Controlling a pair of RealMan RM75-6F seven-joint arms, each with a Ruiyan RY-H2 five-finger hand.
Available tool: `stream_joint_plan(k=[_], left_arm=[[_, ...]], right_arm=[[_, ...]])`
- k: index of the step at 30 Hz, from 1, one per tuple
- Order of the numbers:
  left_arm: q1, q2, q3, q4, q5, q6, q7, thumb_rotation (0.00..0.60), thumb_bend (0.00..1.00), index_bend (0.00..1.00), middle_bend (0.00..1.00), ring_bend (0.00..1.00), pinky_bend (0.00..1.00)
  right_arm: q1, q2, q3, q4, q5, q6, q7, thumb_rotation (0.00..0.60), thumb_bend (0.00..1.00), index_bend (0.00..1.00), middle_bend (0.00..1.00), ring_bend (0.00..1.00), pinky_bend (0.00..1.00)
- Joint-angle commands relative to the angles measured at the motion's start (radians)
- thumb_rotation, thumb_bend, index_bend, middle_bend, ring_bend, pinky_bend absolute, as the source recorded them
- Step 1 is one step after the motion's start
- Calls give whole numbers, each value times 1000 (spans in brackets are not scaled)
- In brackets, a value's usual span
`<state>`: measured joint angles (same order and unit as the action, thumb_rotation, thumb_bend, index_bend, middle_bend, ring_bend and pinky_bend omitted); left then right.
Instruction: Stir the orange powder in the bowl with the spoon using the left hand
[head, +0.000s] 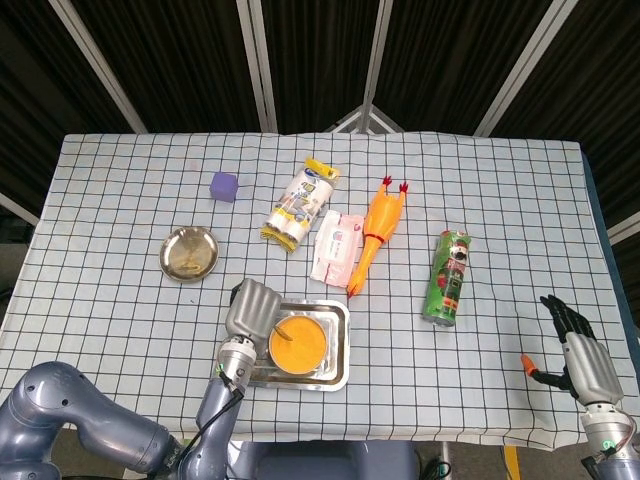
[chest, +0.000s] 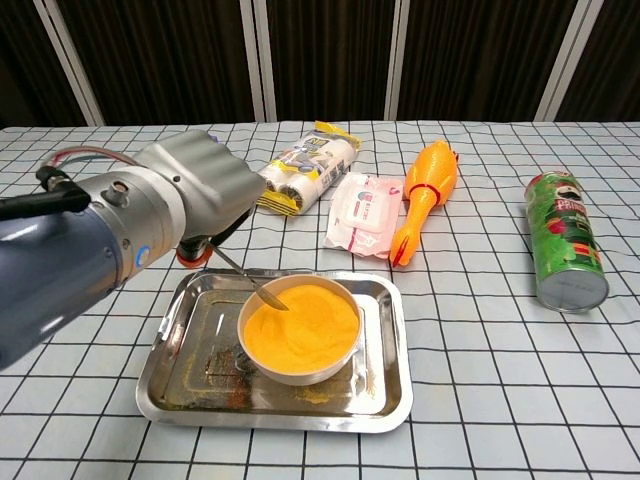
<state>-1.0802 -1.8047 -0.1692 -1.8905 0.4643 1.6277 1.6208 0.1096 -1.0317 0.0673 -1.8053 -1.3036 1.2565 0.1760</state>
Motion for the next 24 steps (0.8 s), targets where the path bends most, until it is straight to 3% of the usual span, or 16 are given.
stream_joint_plan(k=[1,12,24], left_arm=[[3,8,4,11,37,-2,-50,600,802,810,1000,998,990],[105,96,77,131,225,-8,-291,600,790,803,1000,995,990],[222,196,86,397,217,-192,-568,600,747,787,1000,983,989]], right_arm=[[-1,1,0,-1,1,1,1,600,370,0,0,0,0],[-3,4,-1,0,1,3,3,600,369,0,0,0,0],[-2,7,2,-10,20,-7,5,600,369,0,0,0,0]])
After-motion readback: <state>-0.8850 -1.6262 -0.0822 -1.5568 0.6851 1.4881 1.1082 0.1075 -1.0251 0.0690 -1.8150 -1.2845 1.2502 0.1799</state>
